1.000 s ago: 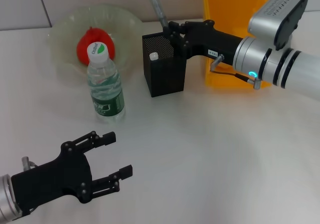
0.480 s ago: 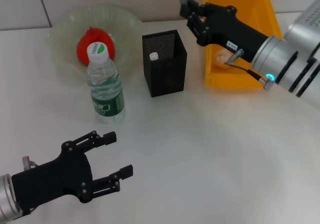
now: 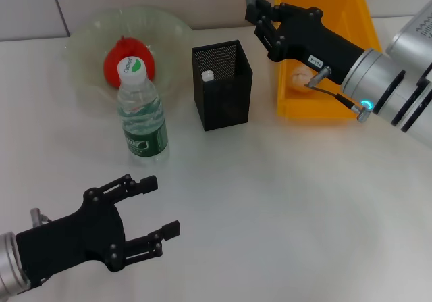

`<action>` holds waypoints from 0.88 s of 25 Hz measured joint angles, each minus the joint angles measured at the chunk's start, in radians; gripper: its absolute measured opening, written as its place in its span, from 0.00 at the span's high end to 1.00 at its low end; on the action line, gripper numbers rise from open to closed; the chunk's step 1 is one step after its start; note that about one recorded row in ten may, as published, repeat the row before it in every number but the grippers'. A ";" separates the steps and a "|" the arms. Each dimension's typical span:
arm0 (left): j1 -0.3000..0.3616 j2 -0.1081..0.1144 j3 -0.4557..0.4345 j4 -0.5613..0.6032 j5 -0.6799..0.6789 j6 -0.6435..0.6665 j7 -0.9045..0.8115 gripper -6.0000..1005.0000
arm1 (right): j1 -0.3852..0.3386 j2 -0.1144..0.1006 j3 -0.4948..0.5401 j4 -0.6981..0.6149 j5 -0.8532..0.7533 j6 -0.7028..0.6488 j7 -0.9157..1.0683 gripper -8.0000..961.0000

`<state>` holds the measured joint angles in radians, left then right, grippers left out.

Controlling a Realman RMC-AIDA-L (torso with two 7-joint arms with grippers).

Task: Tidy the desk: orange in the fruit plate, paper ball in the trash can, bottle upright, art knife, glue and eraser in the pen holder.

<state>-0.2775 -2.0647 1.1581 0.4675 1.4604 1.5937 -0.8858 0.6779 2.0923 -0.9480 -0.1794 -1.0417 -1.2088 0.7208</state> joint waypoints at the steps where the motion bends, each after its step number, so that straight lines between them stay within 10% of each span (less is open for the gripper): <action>1: 0.000 0.000 0.000 0.000 0.000 0.000 0.000 0.20 | 0.000 0.000 0.000 0.000 -0.001 -0.001 0.000 0.85; 22: 0.000 -0.002 0.005 -0.001 -0.003 0.001 0.002 0.20 | 0.016 0.000 -0.012 0.023 -0.008 0.024 -0.025 0.85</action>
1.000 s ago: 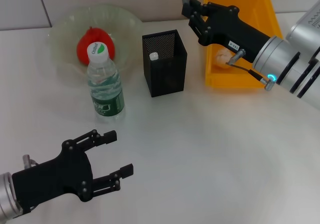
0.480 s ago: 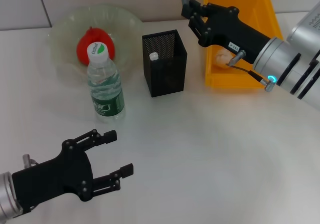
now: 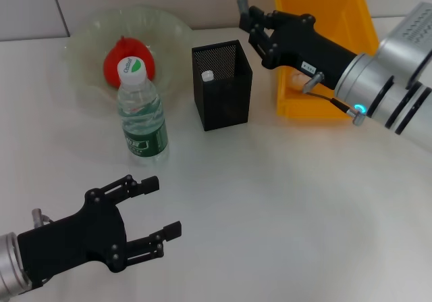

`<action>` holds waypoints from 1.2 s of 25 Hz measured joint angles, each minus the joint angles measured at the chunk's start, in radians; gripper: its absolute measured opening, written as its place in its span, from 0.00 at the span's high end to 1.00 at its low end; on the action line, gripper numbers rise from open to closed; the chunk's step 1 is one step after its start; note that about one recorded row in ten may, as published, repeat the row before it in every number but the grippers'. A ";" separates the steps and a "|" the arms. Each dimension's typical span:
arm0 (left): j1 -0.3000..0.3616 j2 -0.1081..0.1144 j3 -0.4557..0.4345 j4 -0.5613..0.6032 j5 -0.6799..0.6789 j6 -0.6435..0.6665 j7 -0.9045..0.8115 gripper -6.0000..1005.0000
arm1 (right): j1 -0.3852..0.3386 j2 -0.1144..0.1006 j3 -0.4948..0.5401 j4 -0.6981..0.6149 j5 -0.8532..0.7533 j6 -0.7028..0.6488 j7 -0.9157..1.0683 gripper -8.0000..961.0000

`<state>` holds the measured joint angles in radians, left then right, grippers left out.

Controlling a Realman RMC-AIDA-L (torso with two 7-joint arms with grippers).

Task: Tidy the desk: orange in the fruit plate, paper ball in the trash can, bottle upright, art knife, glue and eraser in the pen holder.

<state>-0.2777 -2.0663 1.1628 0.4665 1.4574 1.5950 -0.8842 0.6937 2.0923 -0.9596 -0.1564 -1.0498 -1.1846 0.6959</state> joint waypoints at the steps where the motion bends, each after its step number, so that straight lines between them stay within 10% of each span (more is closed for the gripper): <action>1: 0.000 0.000 0.000 0.000 0.000 0.000 0.000 0.20 | 0.003 0.000 -0.006 0.002 0.000 0.010 0.000 0.85; 30: 0.001 -0.001 -0.004 0.000 0.005 -0.007 0.002 0.20 | 0.053 0.000 -0.068 0.060 0.000 0.140 -0.003 0.82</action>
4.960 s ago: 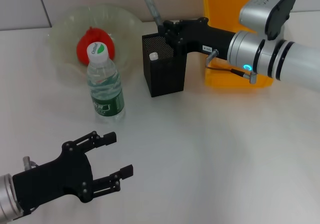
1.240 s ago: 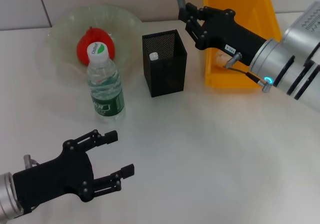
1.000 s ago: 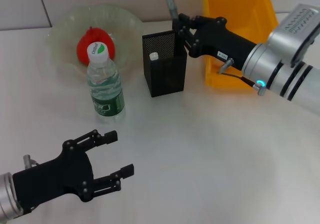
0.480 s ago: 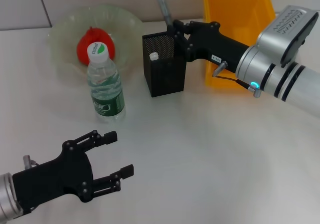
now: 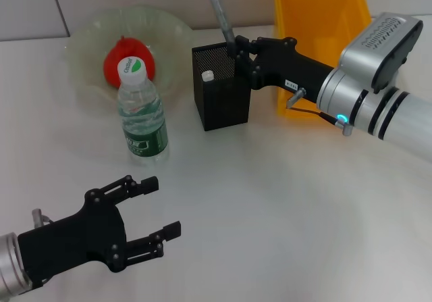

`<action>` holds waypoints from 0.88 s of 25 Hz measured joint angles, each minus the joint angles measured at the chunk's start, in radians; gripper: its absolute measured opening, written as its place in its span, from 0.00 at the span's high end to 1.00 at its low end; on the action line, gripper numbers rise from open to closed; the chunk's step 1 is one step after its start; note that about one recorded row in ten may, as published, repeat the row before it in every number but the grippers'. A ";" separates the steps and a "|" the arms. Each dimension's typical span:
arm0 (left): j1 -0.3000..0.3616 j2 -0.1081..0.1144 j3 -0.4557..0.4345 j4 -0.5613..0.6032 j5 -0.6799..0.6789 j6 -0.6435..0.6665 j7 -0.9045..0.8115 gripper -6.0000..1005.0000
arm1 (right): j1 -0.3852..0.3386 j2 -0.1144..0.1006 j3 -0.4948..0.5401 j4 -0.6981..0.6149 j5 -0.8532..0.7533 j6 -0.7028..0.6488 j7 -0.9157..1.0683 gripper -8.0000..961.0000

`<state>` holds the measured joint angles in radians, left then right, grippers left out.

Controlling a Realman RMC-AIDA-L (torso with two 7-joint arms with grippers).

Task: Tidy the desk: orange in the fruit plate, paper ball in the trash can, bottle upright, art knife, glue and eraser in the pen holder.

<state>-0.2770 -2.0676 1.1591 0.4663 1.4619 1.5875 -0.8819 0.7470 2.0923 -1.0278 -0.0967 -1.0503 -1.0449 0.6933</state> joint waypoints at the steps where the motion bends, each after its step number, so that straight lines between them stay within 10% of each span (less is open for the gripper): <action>1: 0.000 0.000 0.000 0.000 0.000 0.000 0.000 0.20 | 0.002 0.000 0.000 0.000 0.000 0.000 0.000 0.82; 22: 0.000 0.000 0.001 0.000 -0.001 -0.002 0.002 0.20 | 0.046 0.000 -0.030 0.032 -0.001 0.066 0.000 0.79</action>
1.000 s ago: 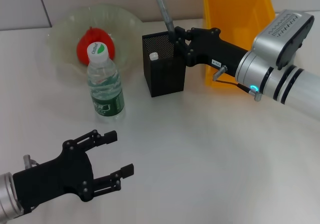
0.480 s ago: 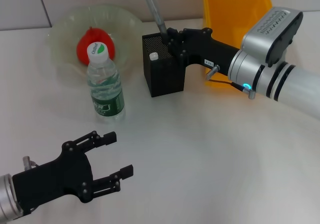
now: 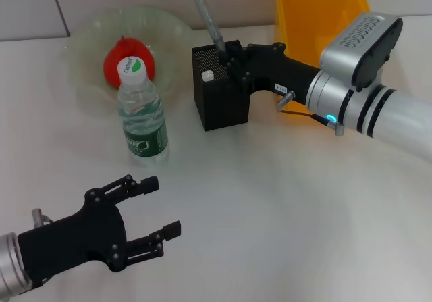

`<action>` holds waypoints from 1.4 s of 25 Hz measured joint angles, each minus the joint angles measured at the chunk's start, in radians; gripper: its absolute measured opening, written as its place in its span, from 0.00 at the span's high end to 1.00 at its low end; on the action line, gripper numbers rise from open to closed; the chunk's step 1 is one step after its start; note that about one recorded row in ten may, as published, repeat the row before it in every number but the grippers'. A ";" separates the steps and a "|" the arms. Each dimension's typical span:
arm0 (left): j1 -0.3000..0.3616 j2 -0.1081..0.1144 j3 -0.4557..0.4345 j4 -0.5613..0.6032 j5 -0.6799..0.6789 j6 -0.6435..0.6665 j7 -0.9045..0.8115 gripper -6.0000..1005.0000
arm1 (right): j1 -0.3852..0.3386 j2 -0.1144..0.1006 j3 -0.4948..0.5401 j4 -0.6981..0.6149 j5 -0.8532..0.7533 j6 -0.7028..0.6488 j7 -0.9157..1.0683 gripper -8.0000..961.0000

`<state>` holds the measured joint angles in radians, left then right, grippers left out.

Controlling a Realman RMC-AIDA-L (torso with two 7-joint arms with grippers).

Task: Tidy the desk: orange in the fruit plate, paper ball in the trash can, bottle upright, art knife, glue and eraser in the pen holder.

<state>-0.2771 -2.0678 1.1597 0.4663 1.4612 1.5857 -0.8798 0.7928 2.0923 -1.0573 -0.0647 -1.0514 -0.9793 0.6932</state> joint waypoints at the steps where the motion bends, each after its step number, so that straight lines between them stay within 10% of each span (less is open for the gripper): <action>1: 0.000 0.000 0.001 0.000 -0.001 0.000 0.000 0.20 | 0.000 0.000 -0.002 0.001 0.000 0.000 0.000 0.78; 14: -0.001 0.000 -0.001 0.000 0.001 -0.001 0.001 0.20 | -0.030 0.000 -0.021 -0.008 0.001 -0.085 0.000 0.77; 17: -0.001 0.000 -0.001 0.000 0.001 -0.001 0.001 0.20 | -0.038 0.000 -0.017 -0.009 0.005 -0.107 0.000 0.62; 26: 0.006 0.003 -0.002 0.000 -0.001 0.006 0.001 0.20 | -0.279 -0.015 -0.007 -0.225 0.120 -0.457 0.133 0.49; 30: 0.003 0.006 0.004 0.005 0.001 0.012 -0.005 0.20 | -0.413 -0.049 -0.040 -0.509 -0.108 -0.542 0.419 0.42; 35: -0.010 0.008 0.006 0.010 0.004 0.034 -0.010 0.20 | -0.487 -0.041 0.055 -0.642 -0.486 -0.720 0.519 0.25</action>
<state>-0.2867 -2.0598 1.1661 0.4762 1.4656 1.6193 -0.8900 0.3060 2.0517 -1.0026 -0.7066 -1.5374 -1.6995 1.2122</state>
